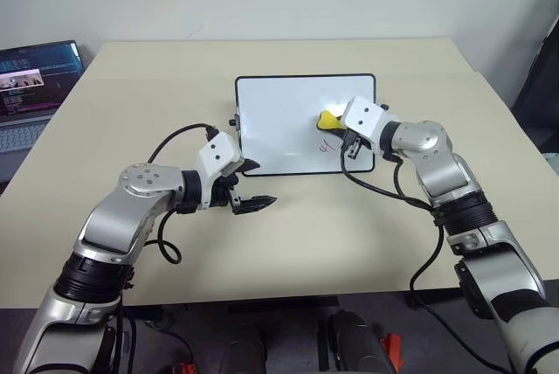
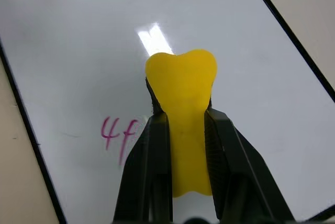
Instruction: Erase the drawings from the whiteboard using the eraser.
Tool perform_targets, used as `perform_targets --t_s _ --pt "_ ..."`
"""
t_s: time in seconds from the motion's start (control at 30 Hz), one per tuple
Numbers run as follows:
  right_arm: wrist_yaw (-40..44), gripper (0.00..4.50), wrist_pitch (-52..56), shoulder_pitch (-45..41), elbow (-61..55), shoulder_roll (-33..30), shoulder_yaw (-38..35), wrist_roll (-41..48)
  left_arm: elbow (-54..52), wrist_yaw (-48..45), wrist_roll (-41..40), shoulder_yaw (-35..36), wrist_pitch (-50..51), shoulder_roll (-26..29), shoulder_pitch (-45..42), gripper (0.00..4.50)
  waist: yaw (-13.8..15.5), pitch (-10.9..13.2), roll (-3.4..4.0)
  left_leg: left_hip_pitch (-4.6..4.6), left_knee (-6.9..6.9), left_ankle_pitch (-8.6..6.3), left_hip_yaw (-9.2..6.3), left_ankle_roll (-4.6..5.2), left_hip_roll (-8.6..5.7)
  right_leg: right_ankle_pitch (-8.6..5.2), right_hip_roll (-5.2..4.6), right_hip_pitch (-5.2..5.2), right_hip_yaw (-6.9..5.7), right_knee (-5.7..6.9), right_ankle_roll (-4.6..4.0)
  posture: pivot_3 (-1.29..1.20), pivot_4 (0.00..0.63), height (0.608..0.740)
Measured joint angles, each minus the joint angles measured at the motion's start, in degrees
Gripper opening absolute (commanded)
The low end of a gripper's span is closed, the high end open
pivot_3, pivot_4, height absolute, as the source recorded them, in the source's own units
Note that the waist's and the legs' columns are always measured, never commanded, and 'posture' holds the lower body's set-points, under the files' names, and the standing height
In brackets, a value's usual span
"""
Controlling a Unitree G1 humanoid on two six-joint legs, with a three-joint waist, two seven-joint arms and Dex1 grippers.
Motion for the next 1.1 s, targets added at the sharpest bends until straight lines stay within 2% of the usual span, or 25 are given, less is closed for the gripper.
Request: perform_targets --t_s 0.27,0.53,0.73,0.9,1.1 --pt "-5.6 0.52 -3.9 -2.0 6.4 2.1 2.6 -4.5 0.0 -0.1 0.1 0.2 0.0 0.1 0.1 4.50 -0.5 0.0 -0.01 0.21 0.00 0.00 0.01 0.01 0.00 0.00 0.01 0.13 0.05 0.05 0.00 0.00 0.150 0.740" --pt "1.5 0.52 -4.6 3.7 0.4 2.0 8.9 -6.5 0.0 -0.2 0.2 0.8 -0.2 0.5 0.5 4.50 -0.6 -0.1 -0.08 0.53 0.01 0.01 0.01 0.01 0.00 -0.11 0.02 0.42 0.08 0.04 0.20 0.00 0.150 0.740" --pt "3.5 0.52 -2.9 5.2 -1.0 1.8 9.6 -6.8 0.1 -0.2 0.2 1.3 -0.4 0.8 0.5 4.50 -0.5 -0.1 -0.08 0.60 0.01 0.03 0.03 0.02 0.00 -0.12 0.03 0.47 0.12 0.09 0.25 0.00 0.150 0.740" --pt "2.8 0.52 -2.3 3.8 0.5 1.8 9.6 -6.9 0.3 -0.2 0.3 1.3 -0.4 0.7 0.2 4.50 -0.5 -0.1 -0.08 0.60 0.03 0.05 0.04 0.03 -0.01 -0.11 0.05 0.48 0.18 0.08 0.27 0.00 0.150 0.740" --pt "-3.6 0.52 1.7 -2.0 4.3 2.1 8.5 -8.1 0.4 -0.1 0.4 1.3 -0.5 0.7 -0.2 4.50 -0.4 -0.1 -0.08 0.59 0.05 0.18 0.04 0.19 -0.04 -0.03 0.11 0.49 0.31 0.09 0.27 0.00 0.150 0.740"
